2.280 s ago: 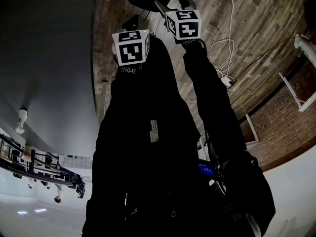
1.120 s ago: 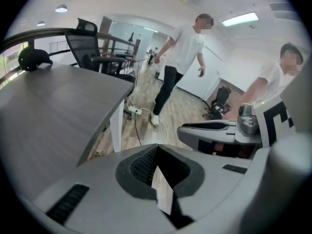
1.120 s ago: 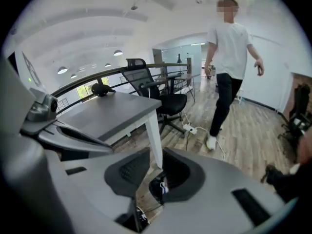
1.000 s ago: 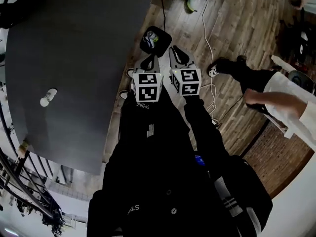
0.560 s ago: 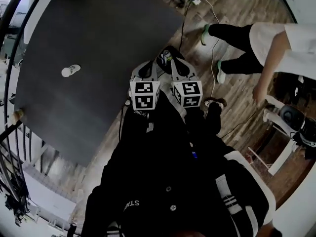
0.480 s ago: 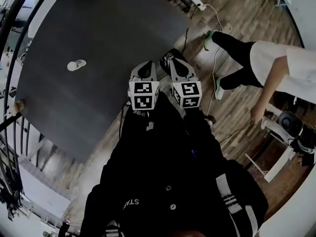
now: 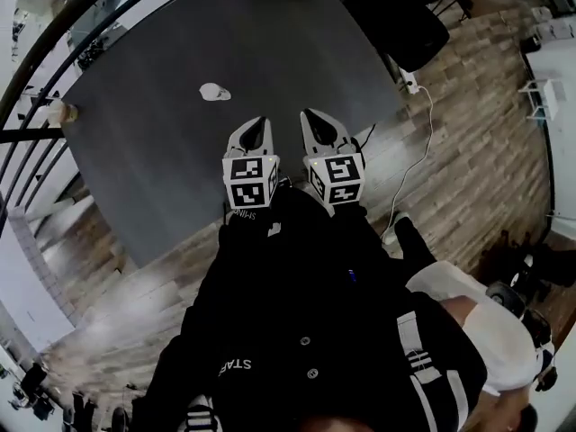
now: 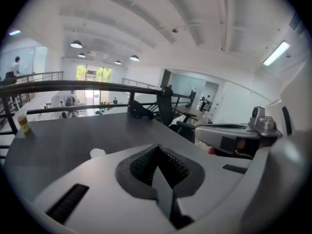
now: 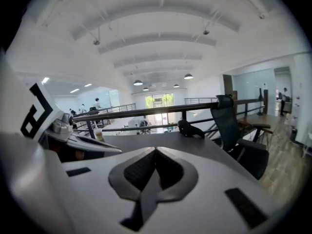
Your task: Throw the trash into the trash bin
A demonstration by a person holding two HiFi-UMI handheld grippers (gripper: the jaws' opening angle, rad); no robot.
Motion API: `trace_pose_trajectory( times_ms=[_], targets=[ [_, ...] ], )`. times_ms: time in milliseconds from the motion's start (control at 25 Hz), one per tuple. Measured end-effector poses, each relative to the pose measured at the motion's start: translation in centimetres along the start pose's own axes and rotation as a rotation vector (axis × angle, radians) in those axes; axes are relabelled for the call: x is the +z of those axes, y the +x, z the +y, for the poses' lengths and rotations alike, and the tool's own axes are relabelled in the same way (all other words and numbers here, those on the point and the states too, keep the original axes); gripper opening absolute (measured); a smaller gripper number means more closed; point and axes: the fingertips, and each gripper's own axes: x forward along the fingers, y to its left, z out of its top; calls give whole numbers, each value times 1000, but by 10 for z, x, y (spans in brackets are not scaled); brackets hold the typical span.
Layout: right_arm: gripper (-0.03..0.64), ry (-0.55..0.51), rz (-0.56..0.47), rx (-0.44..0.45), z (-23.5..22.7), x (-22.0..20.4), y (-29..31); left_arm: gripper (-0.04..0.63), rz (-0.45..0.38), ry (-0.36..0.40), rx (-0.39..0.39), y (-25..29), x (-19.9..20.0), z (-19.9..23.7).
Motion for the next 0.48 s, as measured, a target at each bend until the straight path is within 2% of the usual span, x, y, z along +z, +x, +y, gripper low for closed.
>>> trace_pose_trajectory(
  times_ms=[280,480],
  targets=[
    [15,-63,-46,142,84,49,37,0,-93,-54,135,-55,27,77],
    [15,-106,-55,229,134,70,51,0,-150,-77,188,-93,41,115]
  ],
)
